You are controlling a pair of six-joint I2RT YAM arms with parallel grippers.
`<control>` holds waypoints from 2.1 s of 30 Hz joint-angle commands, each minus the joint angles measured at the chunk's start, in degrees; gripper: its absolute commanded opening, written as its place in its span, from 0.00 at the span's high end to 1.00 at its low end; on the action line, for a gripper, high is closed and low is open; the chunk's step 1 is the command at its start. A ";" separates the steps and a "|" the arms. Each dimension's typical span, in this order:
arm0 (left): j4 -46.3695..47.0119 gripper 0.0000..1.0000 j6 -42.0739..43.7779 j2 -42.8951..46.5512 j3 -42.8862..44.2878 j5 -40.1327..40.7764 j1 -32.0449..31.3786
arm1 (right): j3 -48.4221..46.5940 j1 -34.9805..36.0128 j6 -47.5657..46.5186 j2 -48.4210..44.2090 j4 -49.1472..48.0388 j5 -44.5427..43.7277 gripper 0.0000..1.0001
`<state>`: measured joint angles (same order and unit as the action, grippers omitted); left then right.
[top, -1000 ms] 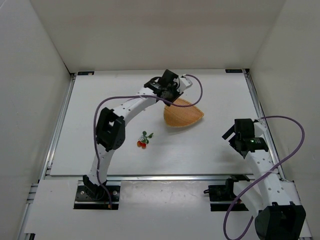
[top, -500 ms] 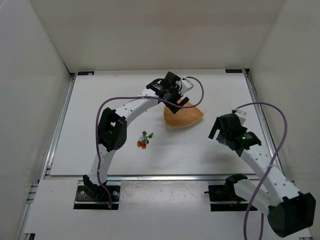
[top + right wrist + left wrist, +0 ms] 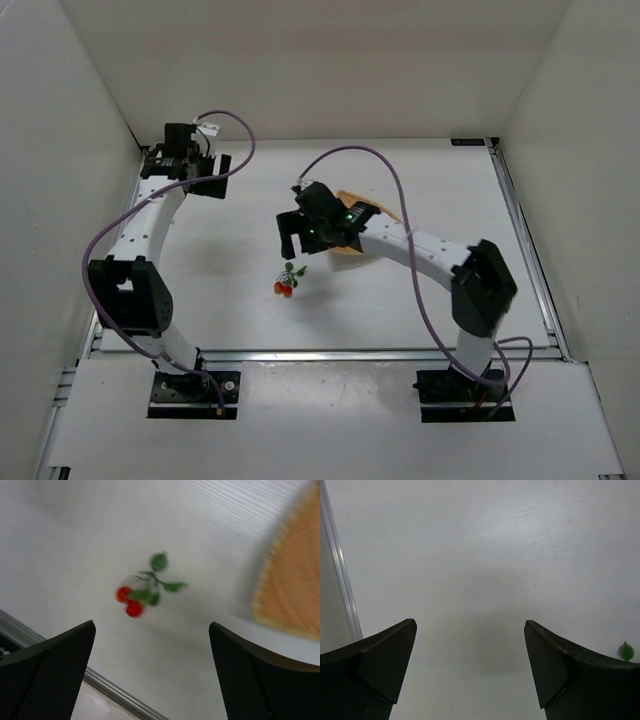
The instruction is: Place and organize the fake fruits in the fruit bowl
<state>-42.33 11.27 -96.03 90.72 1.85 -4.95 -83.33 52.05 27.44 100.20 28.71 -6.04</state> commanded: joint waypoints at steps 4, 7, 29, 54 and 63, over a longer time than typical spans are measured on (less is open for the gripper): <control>-2.59 0.00 -1.15 11.28 -12.82 -3.33 5.03 | -14.13 0.33 7.61 15.96 5.29 7.89 0.07; -2.59 0.00 -1.68 13.40 -16.78 -3.95 6.70 | -19.32 0.33 11.40 21.15 10.92 6.92 0.13; -2.59 0.00 -2.21 13.94 -20.40 -6.15 10.14 | -24.95 1.47 13.87 31.90 19.28 2.97 0.96; -2.59 0.00 -2.21 14.47 -21.99 -6.77 10.66 | -17.84 -10.64 12.02 7.02 9.17 1.22 1.00; -2.59 0.00 -2.21 14.99 -22.51 -6.77 10.66 | -15.20 -22.25 10.18 9.74 10.04 1.30 1.00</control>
<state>-45.01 9.39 -84.25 68.71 -3.70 5.48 -98.35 30.11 38.63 109.32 37.78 -4.54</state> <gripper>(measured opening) 0.998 0.003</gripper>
